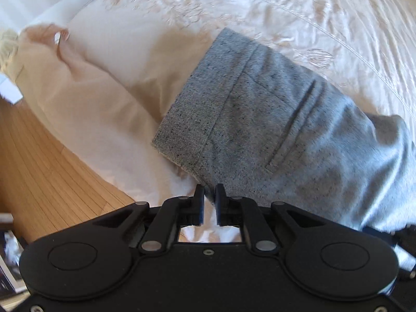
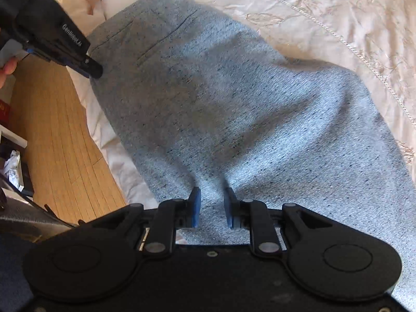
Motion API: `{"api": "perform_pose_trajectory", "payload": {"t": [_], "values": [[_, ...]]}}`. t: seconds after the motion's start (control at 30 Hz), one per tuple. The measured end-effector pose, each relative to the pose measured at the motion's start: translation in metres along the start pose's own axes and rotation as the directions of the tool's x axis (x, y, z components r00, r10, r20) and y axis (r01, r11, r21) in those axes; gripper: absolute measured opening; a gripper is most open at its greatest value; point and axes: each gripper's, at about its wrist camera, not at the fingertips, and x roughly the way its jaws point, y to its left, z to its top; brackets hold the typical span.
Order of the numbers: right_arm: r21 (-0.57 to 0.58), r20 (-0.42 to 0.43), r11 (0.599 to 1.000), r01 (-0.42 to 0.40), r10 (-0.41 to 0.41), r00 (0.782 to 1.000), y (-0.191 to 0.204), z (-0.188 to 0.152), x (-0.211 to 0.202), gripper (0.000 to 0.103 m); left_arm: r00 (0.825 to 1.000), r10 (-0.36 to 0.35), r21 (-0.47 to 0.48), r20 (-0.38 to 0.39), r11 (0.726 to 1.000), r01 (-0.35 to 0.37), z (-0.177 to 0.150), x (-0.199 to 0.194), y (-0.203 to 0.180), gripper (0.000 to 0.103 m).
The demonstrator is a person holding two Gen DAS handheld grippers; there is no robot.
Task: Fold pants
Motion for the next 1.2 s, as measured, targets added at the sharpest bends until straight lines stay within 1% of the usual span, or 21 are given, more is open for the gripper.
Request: {"api": "perform_pose_trajectory", "payload": {"t": [0.07, 0.13, 0.17, 0.23, 0.33, 0.43, 0.47, 0.53, 0.57, 0.6, 0.63, 0.7, 0.77, 0.87, 0.97, 1.03, 1.07, 1.1, 1.2], "values": [[0.004, 0.028, 1.000, 0.013, -0.014, 1.000, -0.005, 0.006, -0.011, 0.021, 1.000, -0.024, 0.065, 0.017, 0.998, 0.023, 0.004, -0.018, -0.009, 0.016], [0.015, 0.067, 0.999, 0.030, -0.031, 0.997, -0.010, 0.011, -0.026, 0.021, 0.997, -0.049, 0.116, 0.062, 0.992, 0.042, 0.010, -0.034, -0.021, 0.016], [0.022, 0.083, 0.999, 0.035, -0.037, 0.996, -0.019, 0.013, -0.029, 0.021, 0.995, -0.057, 0.137, 0.079, 0.990, 0.045, 0.014, -0.037, -0.029, 0.016], [0.031, 0.105, 0.998, 0.049, -0.052, 0.993, -0.029, 0.017, -0.036, 0.021, 0.992, -0.079, 0.161, 0.095, 0.985, 0.063, 0.027, -0.036, -0.046, 0.016], [0.038, 0.120, 0.997, 0.065, -0.069, 0.990, -0.049, 0.018, -0.051, 0.022, 0.991, -0.111, 0.157, 0.080, 0.983, 0.098, 0.039, -0.022, -0.068, 0.017], [0.038, 0.122, 0.996, 0.082, -0.086, 0.989, -0.070, 0.019, -0.060, 0.022, 0.992, -0.117, 0.167, 0.050, 0.980, 0.107, 0.045, -0.003, -0.087, 0.017], [0.038, 0.122, 0.995, 0.087, -0.091, 0.988, -0.076, 0.019, -0.060, 0.022, 0.994, -0.105, 0.167, 0.040, 0.981, 0.097, 0.044, 0.004, -0.090, 0.020], [0.038, 0.126, 0.995, 0.091, -0.095, 0.987, -0.091, 0.021, -0.062, 0.022, 0.998, -0.063, 0.159, -0.011, 0.985, 0.064, 0.040, 0.025, -0.091, 0.020], [0.037, 0.130, 0.995, 0.088, -0.092, 0.987, -0.099, 0.022, -0.062, 0.022, 0.999, -0.031, 0.157, -0.041, 0.987, 0.037, 0.036, 0.036, -0.089, 0.020], [0.036, 0.133, 0.996, 0.084, -0.088, 0.987, -0.106, 0.023, -0.063, 0.022, 0.997, -0.002, 0.154, -0.077, 0.988, 0.014, 0.032, 0.049, -0.085, 0.020], [0.034, 0.136, 0.996, 0.076, -0.080, 0.987, -0.115, 0.025, -0.065, 0.023, 0.995, 0.004, 0.145, -0.099, 0.989, 0.011, 0.027, 0.059, -0.080, 0.021], [0.034, 0.147, 0.998, 0.052, -0.056, 0.988, -0.132, 0.029, -0.064, 0.023, 0.995, -0.012, 0.112, -0.099, 0.994, 0.023, 0.022, 0.064, -0.073, 0.021], [0.040, 0.157, 0.999, 0.016, -0.022, 0.987, -0.149, 0.037, -0.061, 0.025, 0.995, -0.004, 0.089, -0.103, 0.996, 0.014, 0.022, 0.062, -0.073, 0.021], [0.037, 0.161, 0.999, -0.039, 0.033, 0.986, -0.172, 0.050, -0.051, 0.026, 0.994, 0.025, 0.095, -0.104, 0.995, -0.015, 0.022, 0.064, -0.078, 0.021], [0.025, 0.151, 0.992, -0.120, 0.115, 0.982, -0.192, 0.067, -0.033, 0.027, 0.995, 0.047, 0.110, -0.082, 0.993, -0.038, 0.016, 0.066, -0.084, 0.021], [0.009, 0.124, 0.985, -0.174, 0.171, 0.977, -0.200, 0.077, -0.020, 0.028, 0.997, 0.053, 0.115, -0.057, 0.992, -0.046, 0.009, 0.064, -0.085, 0.021], [0.003, 0.102, 0.979, -0.206, 0.205, 0.973, -0.204, 0.082, -0.012, 0.030, 0.997, 0.055, 0.124, -0.045, 0.991, -0.049, 0.006, 0.063, -0.086, 0.021], [0.001, 0.071, 0.971, -0.238, 0.237, 0.969, -0.206, 0.086, -0.004, 0.030, 0.998, 0.057, 0.141, -0.030, 0.989, -0.052, 0.001, 0.062, -0.087, 0.021], [-0.002, -0.023, 0.944, -0.330, 0.330, 0.944, -0.198, 0.090, 0.013, 0.030, 0.998, 0.066, 0.229, 0.001, 0.971, -0.065, -0.010, 0.061, -0.095, 0.021]]}}
